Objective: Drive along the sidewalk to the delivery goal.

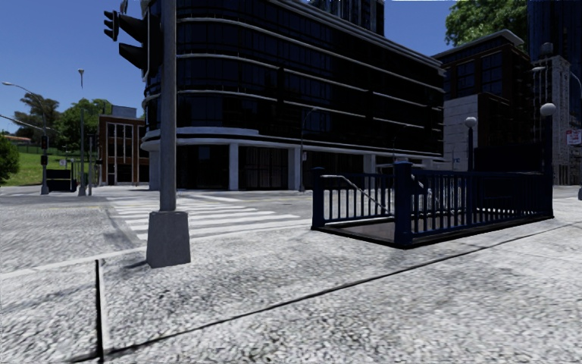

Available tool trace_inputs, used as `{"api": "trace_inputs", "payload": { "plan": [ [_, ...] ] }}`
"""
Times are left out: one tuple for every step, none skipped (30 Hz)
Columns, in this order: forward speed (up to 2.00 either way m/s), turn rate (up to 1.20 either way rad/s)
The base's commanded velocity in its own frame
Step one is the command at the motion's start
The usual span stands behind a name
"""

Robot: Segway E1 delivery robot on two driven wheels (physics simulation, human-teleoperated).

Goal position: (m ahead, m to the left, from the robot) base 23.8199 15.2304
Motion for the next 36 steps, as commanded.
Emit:
{"api": "trace_inputs", "payload": {
  "plan": [
    [2.0,0.0],
    [2.0,0.0],
    [2.0,0.0],
    [2.0,0.0],
    [2.0,0.0],
    [2.0,0.0],
    [2.0,0.0],
    [2.0,0.0],
    [2.0,0.0],
    [2.0,0.0],
    [2.0,0.0],
    [2.0,0.0],
    [2.0,0.0],
    [2.0,0.0],
    [2.0,0.0],
    [2.0,0.0],
    [2.0,0.0],
    [2.0,0.0],
    [2.0,0.0],
    [2.0,0.0],
    [2.0,0.0],
    [2.0,0.0],
    [2.0,0.0],
    [2.0,0.0],
    [2.0,0.12],
    [2.0,0.23],
    [2.0,0.23],
    [2.0,0.33],
    [2.0,0.41],
    [2.0,0.46],
    [2.0,0.46],
    [2.0,0.47],
    [2.0,0.48],
    [2.0,0.5],
    [2.0,0.5],
    [2.0,0.52]
  ]
}}
